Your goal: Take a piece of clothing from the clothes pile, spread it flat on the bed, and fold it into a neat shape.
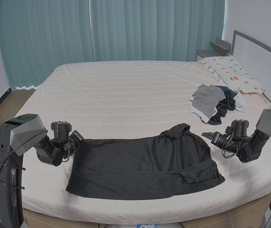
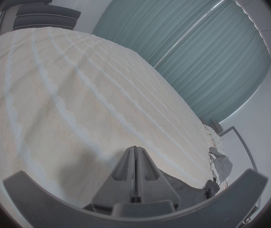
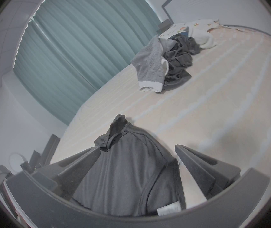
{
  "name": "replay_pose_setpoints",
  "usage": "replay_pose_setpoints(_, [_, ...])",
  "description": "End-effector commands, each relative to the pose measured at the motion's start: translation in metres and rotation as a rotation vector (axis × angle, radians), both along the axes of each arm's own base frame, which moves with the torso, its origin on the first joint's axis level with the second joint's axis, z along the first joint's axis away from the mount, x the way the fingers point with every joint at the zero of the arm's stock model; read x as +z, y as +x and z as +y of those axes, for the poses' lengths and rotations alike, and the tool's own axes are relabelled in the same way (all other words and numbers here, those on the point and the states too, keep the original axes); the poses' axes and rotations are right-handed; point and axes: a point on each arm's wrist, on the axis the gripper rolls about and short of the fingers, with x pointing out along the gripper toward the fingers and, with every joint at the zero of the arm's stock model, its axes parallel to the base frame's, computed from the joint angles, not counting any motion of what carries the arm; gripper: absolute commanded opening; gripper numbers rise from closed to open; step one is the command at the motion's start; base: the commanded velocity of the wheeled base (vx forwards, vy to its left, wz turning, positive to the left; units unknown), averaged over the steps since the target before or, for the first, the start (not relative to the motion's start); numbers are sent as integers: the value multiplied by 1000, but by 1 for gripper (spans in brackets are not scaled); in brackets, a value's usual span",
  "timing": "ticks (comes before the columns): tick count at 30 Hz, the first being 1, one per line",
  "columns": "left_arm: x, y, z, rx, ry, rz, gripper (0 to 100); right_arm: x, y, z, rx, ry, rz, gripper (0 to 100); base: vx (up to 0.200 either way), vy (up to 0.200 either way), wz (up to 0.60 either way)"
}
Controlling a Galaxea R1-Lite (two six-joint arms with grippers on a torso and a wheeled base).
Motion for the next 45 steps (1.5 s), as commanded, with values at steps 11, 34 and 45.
replay_pose_setpoints(11, [-4,-6,2,3,-34,31,0,-43,79,37,163,-257,32,100,0,0,0])
replay_pose_setpoints(34, [-4,-7,2,2,-34,36,0,-40,106,40,147,-289,-14,100,0,0,0])
replay_pose_setpoints(45, [-4,-6,2,3,-34,34,0,-43,104,42,163,-290,-3,0,0,0,0])
